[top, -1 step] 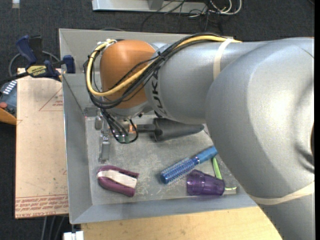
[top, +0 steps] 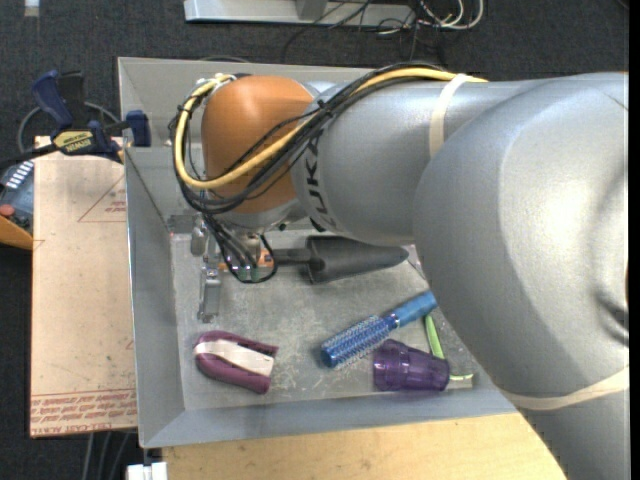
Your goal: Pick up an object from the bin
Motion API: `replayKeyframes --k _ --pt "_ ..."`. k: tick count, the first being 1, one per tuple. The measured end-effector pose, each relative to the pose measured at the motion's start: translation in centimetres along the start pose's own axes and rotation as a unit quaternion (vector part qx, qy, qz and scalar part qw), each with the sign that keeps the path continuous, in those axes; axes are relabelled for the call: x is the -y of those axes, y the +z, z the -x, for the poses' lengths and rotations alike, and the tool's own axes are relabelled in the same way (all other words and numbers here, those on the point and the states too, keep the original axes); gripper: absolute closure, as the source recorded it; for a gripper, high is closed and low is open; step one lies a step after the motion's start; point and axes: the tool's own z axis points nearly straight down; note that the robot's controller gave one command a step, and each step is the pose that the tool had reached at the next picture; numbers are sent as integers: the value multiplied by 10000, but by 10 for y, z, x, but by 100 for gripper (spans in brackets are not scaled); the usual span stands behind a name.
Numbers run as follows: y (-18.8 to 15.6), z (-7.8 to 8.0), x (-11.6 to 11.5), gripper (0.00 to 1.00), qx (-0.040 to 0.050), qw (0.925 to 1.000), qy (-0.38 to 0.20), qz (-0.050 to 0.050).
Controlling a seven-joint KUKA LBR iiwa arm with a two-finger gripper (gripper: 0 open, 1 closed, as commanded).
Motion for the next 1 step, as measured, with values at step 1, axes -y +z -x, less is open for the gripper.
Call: replayKeyframes --k 1 --pt "51 38 12 0 -15 10000 -38 -1"
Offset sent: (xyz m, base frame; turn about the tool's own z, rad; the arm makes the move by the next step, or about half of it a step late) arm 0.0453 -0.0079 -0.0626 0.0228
